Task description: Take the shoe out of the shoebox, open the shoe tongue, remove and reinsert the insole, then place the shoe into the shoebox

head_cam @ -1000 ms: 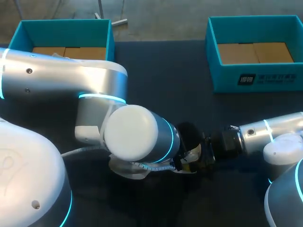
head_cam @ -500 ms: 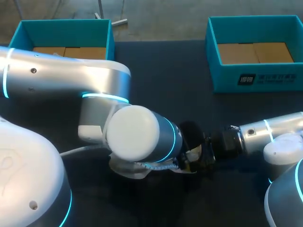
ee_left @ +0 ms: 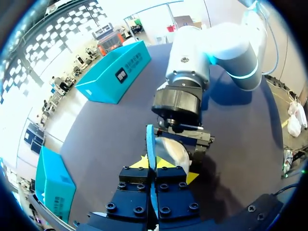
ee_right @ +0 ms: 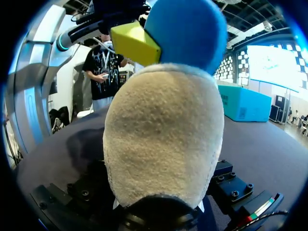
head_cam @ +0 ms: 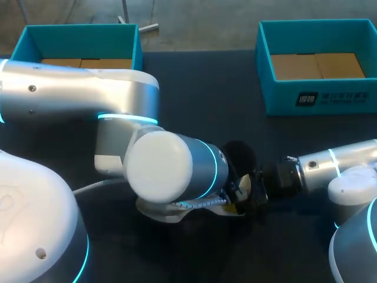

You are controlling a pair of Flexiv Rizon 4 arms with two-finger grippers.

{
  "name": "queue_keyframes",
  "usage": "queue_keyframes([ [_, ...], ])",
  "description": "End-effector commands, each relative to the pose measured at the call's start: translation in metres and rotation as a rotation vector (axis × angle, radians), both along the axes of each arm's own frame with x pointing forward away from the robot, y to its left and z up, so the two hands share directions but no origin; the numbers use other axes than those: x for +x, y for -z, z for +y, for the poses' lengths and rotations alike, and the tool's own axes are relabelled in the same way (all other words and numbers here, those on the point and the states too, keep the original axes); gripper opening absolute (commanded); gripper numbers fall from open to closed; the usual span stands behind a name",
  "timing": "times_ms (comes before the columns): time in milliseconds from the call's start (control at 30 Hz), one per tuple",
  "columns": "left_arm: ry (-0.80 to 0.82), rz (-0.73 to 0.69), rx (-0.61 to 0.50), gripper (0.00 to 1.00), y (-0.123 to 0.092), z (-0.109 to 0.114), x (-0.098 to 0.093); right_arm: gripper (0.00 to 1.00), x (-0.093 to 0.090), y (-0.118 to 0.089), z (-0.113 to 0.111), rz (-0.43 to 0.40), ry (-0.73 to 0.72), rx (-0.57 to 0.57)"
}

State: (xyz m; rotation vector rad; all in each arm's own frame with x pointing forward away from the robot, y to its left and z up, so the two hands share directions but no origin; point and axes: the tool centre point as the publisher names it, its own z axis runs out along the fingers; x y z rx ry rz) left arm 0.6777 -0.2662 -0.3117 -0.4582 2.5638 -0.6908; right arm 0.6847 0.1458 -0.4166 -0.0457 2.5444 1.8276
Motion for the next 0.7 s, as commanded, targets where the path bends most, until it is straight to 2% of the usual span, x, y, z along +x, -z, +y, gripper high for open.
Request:
queue_keyframes([
  [33, -0.014, -0.017, 0.005, 0.0, -0.002, -0.009, 0.0, 0.0, 0.0, 0.0, 0.003, 0.001, 0.0, -0.006],
  [267, 0.014, -0.012, 0.022, 0.0, 0.001, -0.016, 0.004, 0.0, 0.0, 0.0, 0.003, 0.001, 0.0, -0.006],
  [367, 0.038, -0.007, 0.024, 0.38, 0.003, -0.013, -0.001, 0.0, 0.0, 0.0, 0.003, 0.001, 0.0, -0.006],
  [433, 0.045, -0.011, 0.029, 0.48, 0.004, -0.012, -0.002, 0.0, 0.0, 0.0, 0.003, 0.001, 0.0, -0.006],
  [500, 0.049, -0.009, 0.03, 0.65, 0.005, -0.009, -0.005, 0.0, 0.0, 0.0, 0.003, 0.001, 0.0, -0.006],
  [533, 0.054, -0.01, 0.031, 0.71, 0.005, -0.007, -0.006, 0.0, 0.0, 0.0, 0.003, 0.001, 0.0, -0.006],
  [700, 0.102, -0.013, 0.019, 0.67, 0.003, 0.003, -0.013, 0.0, 0.0, 0.0, 0.003, 0.001, 0.0, -0.006],
])
